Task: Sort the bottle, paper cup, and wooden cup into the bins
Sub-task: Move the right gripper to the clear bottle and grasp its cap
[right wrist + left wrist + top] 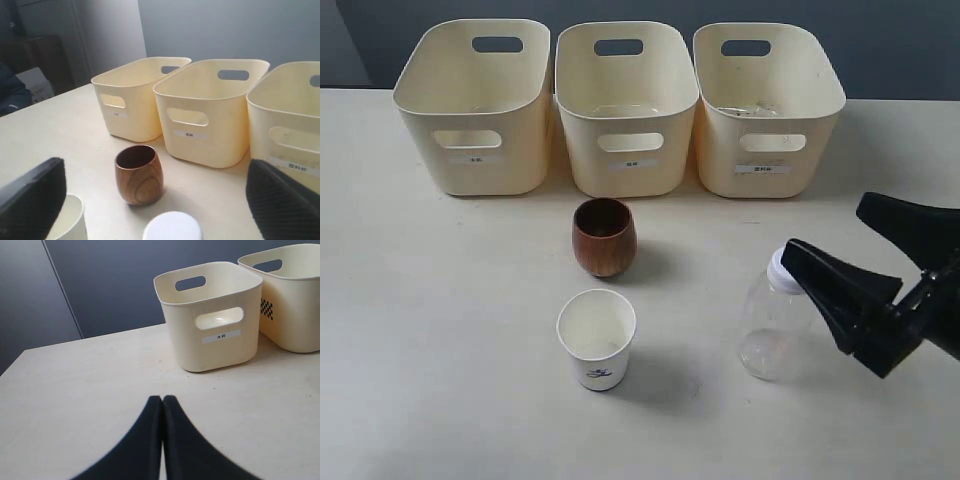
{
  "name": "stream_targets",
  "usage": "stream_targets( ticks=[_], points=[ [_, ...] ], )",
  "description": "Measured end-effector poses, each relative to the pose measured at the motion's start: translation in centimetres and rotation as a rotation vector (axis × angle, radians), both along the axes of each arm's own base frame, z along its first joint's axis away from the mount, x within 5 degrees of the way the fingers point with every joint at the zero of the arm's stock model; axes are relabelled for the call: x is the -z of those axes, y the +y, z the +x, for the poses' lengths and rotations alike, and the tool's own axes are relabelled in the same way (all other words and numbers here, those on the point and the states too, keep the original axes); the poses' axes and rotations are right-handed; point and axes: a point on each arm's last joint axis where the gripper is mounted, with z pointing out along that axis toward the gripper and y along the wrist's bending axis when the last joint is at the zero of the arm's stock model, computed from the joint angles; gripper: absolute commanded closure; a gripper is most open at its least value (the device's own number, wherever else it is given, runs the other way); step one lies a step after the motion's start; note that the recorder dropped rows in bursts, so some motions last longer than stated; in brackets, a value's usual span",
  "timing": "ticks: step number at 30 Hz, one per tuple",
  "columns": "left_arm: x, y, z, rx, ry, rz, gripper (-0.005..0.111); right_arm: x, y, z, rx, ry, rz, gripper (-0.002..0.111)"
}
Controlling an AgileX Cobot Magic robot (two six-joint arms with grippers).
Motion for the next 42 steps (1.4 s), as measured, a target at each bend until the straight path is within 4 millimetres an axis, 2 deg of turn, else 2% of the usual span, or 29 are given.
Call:
stream_targets(
  ticks=[13,30,42],
  points=[
    [0.0,0.0,0.0,0.0,0.0,0.0,0.107,0.8,-0.1,2.0,0.028,0.06,-0.002,0.016],
    [0.0,0.0,0.0,0.0,0.0,0.0,0.107,1.3,0.3,1.8,-0.027,0.076,-0.037,0.016],
    [0.0,0.0,0.0,0.0,0.0,0.0,0.107,1.8,-0.1,1.9,0.01,0.125,-0.074,0.019]
  ],
)
